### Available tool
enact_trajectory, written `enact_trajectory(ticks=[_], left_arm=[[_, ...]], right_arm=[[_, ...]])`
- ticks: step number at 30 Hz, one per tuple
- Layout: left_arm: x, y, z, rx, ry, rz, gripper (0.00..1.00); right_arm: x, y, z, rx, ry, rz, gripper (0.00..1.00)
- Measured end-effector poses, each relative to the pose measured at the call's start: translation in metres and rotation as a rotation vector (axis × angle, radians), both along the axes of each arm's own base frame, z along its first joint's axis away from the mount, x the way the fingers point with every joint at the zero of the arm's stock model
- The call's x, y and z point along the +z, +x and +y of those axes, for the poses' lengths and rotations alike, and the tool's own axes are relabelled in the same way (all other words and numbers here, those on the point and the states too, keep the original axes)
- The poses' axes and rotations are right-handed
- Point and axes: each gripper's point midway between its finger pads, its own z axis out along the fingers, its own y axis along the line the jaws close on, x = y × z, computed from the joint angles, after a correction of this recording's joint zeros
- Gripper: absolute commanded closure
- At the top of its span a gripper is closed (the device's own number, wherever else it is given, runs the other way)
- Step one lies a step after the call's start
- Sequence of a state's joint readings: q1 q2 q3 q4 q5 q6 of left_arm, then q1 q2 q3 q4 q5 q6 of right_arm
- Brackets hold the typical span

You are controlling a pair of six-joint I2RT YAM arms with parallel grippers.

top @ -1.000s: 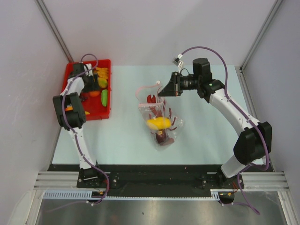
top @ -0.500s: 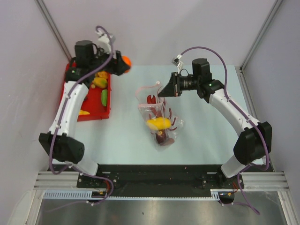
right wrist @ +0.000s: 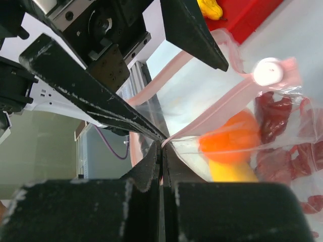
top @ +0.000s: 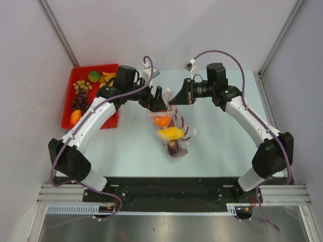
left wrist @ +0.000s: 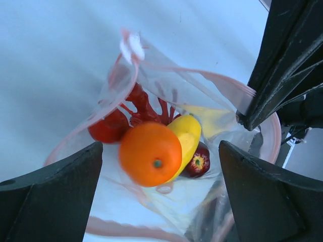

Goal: Place the food in the zip-top bag and seal the zipper
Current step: Place the fake fruit in the zipper food storage bag, then pick up the fake vegetable from the bin.

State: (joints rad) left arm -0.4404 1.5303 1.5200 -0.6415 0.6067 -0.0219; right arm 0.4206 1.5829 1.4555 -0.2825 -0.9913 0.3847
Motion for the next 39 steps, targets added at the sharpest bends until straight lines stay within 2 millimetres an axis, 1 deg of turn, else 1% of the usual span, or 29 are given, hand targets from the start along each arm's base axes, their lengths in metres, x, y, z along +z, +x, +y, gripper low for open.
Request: enact_trajectory(ticks=[2, 4, 5, 7, 8, 9, 10, 11, 13, 14, 16, 18, 19, 20, 22, 23, 24, 25, 26, 27, 32, 35, 37, 39], left_arm=[[0.000, 0.001, 0.004, 0.009, 0.012, 0.003, 0.00], [0.009, 0.006, 0.010, 0.018, 0.009, -0.026, 0.00], [0.015, 0.010, 0.015, 0.031, -0.002, -0.040, 0.00], [0.024, 0.020, 0.033, 0.081, -0.020, -0.064, 0.00], [0.030, 0.029, 0.046, 0.126, -0.034, -0.074, 0.00], [0.038, 0.043, 0.069, 0.199, -0.050, -0.099, 0.00], [0.041, 0.053, 0.087, 0.257, -0.052, -0.111, 0.00], [0.043, 0.066, 0.110, 0.331, -0.053, -0.133, 0.00], [0.035, 0.085, 0.155, 0.476, -0.031, -0.143, 0.00], [0.030, 0.090, 0.172, 0.532, -0.020, -0.135, 0.00], [0.008, 0.100, 0.203, 0.634, 0.015, -0.092, 0.00], [-0.019, 0.112, 0.230, 0.720, 0.051, -0.029, 0.01], [-0.033, 0.118, 0.242, 0.757, 0.069, 0.005, 0.03], [-0.050, 0.122, 0.253, 0.790, 0.090, 0.043, 0.07], [-0.081, 0.128, 0.270, 0.835, 0.129, 0.110, 0.12], [-0.099, 0.130, 0.278, 0.856, 0.152, 0.148, 0.16], [-0.116, 0.130, 0.284, 0.871, 0.174, 0.187, 0.17], [-0.131, 0.130, 0.288, 0.877, 0.193, 0.219, 0.20], [-0.141, 0.131, 0.291, 0.880, 0.204, 0.241, 0.23], [-0.152, 0.131, 0.292, 0.874, 0.215, 0.263, 0.25], [-0.196, 0.136, 0.296, 0.856, 0.266, 0.326, 0.32], [-0.216, 0.144, 0.299, 0.854, 0.285, 0.349, 0.33], [-0.226, 0.150, 0.301, 0.853, 0.298, 0.352, 0.33], [-0.233, 0.156, 0.303, 0.847, 0.317, 0.347, 0.35]], right_arm=[[0.001, -0.001, 0.000, 0.001, 0.001, -0.005, 1.00], [0.002, -0.002, 0.000, 0.003, 0.000, -0.008, 1.00], [0.001, -0.002, 0.000, 0.003, 0.000, -0.008, 1.00], [0.001, -0.002, 0.000, 0.003, 0.000, -0.007, 1.00], [0.001, -0.002, 0.000, 0.003, -0.001, -0.007, 1.00], [0.001, -0.002, 0.000, 0.003, -0.001, -0.009, 1.00], [0.001, -0.002, 0.000, 0.003, -0.001, -0.010, 1.00], [0.001, -0.001, 0.000, 0.004, -0.001, -0.012, 1.00], [0.001, -0.001, 0.000, 0.003, -0.002, -0.014, 1.00], [0.001, -0.001, 0.000, 0.003, -0.002, -0.014, 1.00], [0.001, -0.001, 0.000, 0.002, -0.002, -0.015, 1.00], [0.001, 0.000, 0.000, -0.002, -0.003, -0.015, 1.00], [0.001, 0.000, 0.000, -0.002, -0.004, -0.016, 1.00], [0.001, 0.000, 0.000, -0.003, -0.004, -0.015, 1.00], [0.001, 0.000, 0.000, -0.003, -0.004, -0.015, 1.00], [0.001, 0.000, 0.000, -0.003, -0.004, -0.015, 1.00], [0.001, 0.000, 0.000, -0.004, -0.004, -0.015, 1.00], [0.001, 0.000, 0.000, -0.005, -0.005, -0.015, 1.00], [0.001, 0.000, 0.000, -0.006, -0.005, -0.015, 1.00], [0.001, 0.000, 0.000, -0.006, -0.005, -0.015, 1.00], [0.000, 0.001, 0.000, -0.010, -0.006, -0.015, 1.00], [0.000, 0.001, 0.000, -0.010, -0.006, -0.015, 1.00], [0.000, 0.001, 0.000, -0.011, -0.007, -0.016, 1.00], [0.000, 0.001, 0.000, -0.012, -0.007, -0.016, 1.00]])
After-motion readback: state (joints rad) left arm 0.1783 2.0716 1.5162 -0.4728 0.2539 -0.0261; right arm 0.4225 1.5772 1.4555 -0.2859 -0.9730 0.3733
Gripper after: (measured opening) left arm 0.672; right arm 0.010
